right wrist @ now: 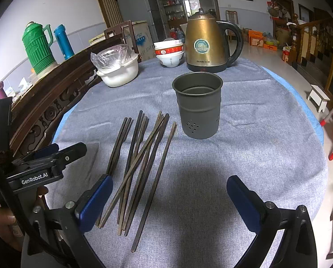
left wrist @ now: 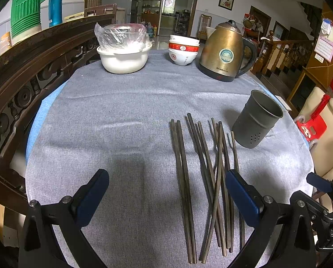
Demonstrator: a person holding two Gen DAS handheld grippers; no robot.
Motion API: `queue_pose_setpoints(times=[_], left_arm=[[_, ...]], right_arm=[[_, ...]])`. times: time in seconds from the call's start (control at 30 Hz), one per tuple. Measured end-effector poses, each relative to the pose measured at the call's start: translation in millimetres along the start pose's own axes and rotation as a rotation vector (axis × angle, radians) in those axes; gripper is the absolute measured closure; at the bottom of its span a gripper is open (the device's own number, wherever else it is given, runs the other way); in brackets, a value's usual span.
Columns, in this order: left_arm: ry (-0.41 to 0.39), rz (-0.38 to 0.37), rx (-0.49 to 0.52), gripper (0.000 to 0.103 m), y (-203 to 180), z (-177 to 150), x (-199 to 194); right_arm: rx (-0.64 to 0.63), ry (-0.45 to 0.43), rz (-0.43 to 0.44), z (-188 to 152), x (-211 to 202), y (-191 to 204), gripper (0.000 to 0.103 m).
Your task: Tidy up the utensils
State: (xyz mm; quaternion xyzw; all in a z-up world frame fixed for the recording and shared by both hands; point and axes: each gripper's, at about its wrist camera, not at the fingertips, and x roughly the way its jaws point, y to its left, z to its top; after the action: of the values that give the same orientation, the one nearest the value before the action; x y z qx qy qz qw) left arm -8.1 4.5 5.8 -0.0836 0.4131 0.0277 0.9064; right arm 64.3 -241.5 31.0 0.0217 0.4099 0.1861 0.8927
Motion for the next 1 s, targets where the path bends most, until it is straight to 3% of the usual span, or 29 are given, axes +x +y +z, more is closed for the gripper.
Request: queue_pose_setpoints(times=[1.0], left_arm=[[0.003, 0.001, 0.003, 0.0, 0.2, -2.3, -0.8]], right_arm=[[-0.004, 0.011, -0.01, -0.9, 3.3, 0.6, 0.0]])
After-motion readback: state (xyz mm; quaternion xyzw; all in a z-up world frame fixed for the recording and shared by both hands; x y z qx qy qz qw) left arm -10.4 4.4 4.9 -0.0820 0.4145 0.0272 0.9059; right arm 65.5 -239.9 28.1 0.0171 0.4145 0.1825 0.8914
